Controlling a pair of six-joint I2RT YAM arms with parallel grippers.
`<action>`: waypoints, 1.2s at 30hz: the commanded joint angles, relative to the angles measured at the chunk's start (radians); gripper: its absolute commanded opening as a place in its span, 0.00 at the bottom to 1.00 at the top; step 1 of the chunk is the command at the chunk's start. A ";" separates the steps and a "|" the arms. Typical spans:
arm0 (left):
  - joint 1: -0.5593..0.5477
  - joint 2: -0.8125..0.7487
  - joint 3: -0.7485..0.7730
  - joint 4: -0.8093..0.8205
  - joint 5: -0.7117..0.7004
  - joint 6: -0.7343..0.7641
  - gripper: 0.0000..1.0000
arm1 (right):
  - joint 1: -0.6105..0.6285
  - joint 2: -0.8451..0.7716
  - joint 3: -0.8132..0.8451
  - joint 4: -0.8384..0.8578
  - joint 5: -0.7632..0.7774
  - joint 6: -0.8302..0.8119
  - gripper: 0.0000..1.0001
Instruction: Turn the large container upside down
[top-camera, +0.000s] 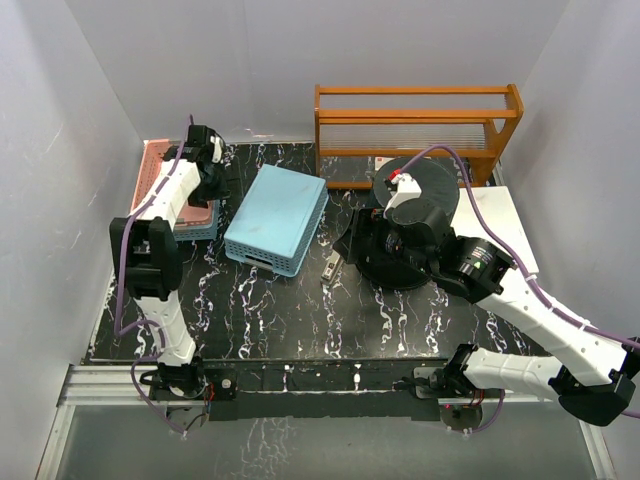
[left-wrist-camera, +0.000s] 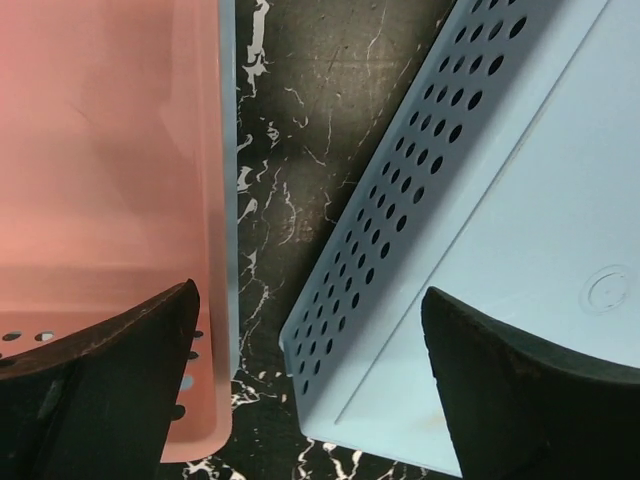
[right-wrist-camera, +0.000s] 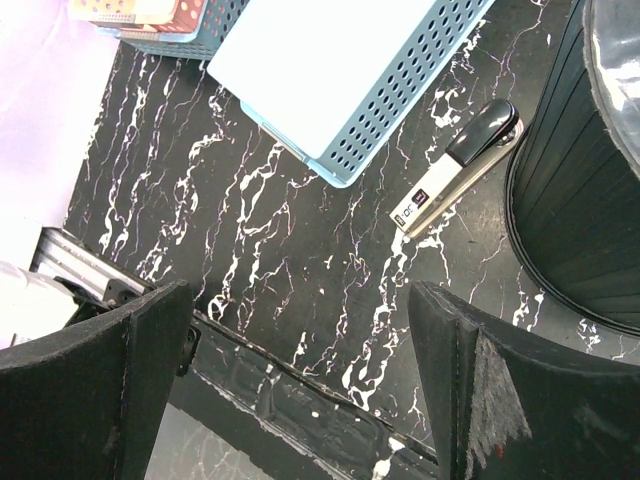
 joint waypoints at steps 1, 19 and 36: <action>0.015 -0.067 0.023 -0.009 -0.021 0.042 0.84 | -0.001 -0.016 0.030 0.022 0.010 0.010 0.88; 0.029 -0.120 0.047 -0.061 -0.086 0.086 0.00 | 0.233 0.318 0.017 0.222 -0.042 -0.003 0.87; 0.036 -0.359 0.103 -0.079 -0.090 0.057 0.00 | 0.127 0.814 0.307 0.211 0.165 -0.127 0.93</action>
